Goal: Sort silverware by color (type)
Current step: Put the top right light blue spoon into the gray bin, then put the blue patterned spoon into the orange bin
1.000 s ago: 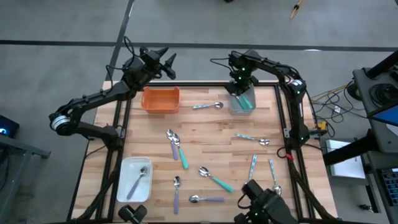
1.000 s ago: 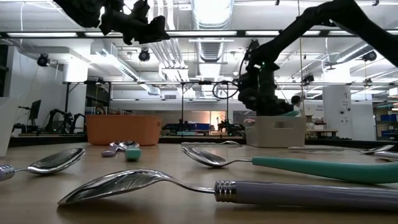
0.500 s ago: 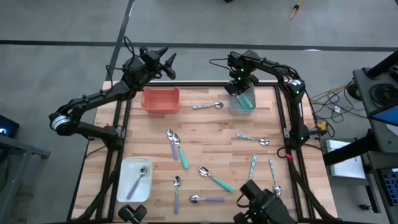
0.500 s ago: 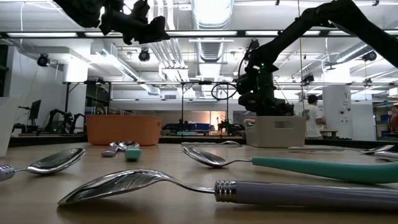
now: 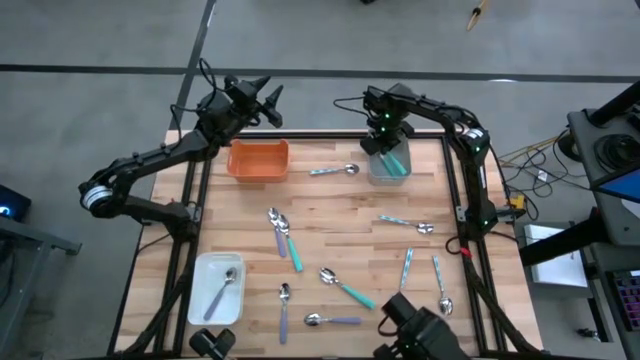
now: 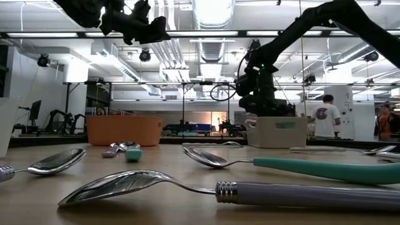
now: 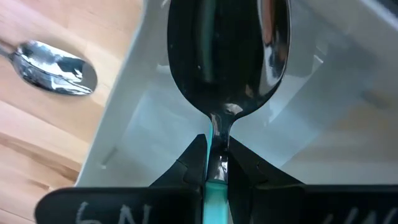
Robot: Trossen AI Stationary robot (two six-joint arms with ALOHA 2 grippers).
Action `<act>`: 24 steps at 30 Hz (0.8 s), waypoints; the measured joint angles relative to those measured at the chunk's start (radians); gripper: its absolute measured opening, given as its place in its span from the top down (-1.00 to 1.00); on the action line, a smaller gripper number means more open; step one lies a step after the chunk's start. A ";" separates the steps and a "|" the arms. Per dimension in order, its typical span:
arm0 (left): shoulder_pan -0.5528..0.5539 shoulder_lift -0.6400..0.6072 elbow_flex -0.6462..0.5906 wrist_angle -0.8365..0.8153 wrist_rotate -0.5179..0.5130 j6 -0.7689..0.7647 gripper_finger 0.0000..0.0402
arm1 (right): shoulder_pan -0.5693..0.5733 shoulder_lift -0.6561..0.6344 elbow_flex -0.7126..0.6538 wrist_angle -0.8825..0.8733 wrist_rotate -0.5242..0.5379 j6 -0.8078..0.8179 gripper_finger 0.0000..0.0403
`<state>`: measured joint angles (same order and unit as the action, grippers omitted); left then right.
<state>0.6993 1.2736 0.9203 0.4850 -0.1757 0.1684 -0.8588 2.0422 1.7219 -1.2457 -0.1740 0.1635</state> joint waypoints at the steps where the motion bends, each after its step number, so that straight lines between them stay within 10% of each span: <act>1: 0.001 0.000 0.000 0.000 0.000 0.000 0.06 | 0.003 0.000 -0.008 0.003 0.000 0.000 0.89; 14: 0.003 0.000 0.000 0.000 -0.001 0.000 0.06 | 0.010 0.000 -0.097 0.113 0.002 -0.001 0.87; 24: 0.003 0.000 0.000 -0.004 -0.001 -0.011 0.06 | 0.010 0.000 -0.096 0.120 0.001 -0.004 0.46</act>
<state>0.7025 1.2736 0.9203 0.4813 -0.1768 0.1569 -0.8486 2.0418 1.6256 -1.1255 -0.1730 0.1592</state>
